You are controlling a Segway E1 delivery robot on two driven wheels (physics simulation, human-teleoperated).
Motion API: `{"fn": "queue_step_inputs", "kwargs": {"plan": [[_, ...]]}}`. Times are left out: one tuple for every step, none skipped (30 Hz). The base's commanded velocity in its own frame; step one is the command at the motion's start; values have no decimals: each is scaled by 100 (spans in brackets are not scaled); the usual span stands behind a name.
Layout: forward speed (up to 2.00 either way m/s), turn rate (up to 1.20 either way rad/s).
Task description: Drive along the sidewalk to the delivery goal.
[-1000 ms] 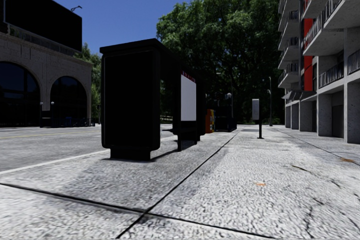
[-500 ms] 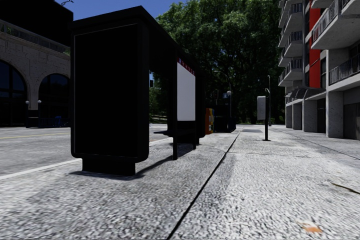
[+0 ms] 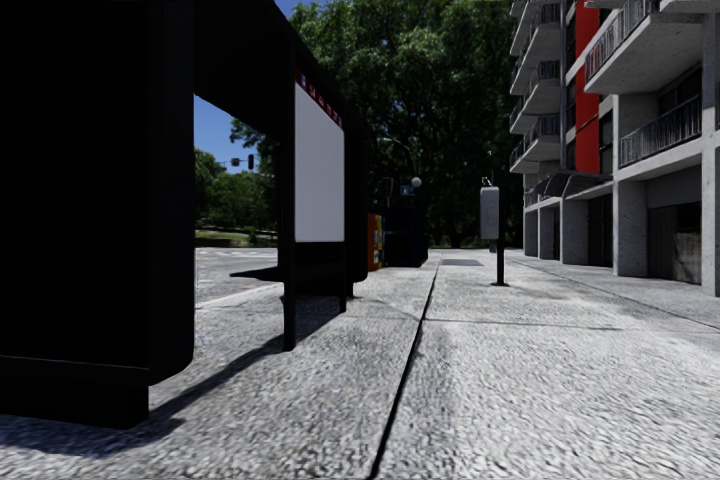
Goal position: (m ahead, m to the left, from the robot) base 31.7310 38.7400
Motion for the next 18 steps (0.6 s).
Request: {"fn": "queue_step_inputs", "kwargs": {"plan": [[200,-37],[200,-37],[200,-37],[200,-37],[200,-37],[200,-37],[200,-37],[200,-37],[200,-37],[200,-37],[200,-37],[200,-37],[200,-37],[200,-37],[200,-37],[200,-37],[200,-37],[200,-11]]}}
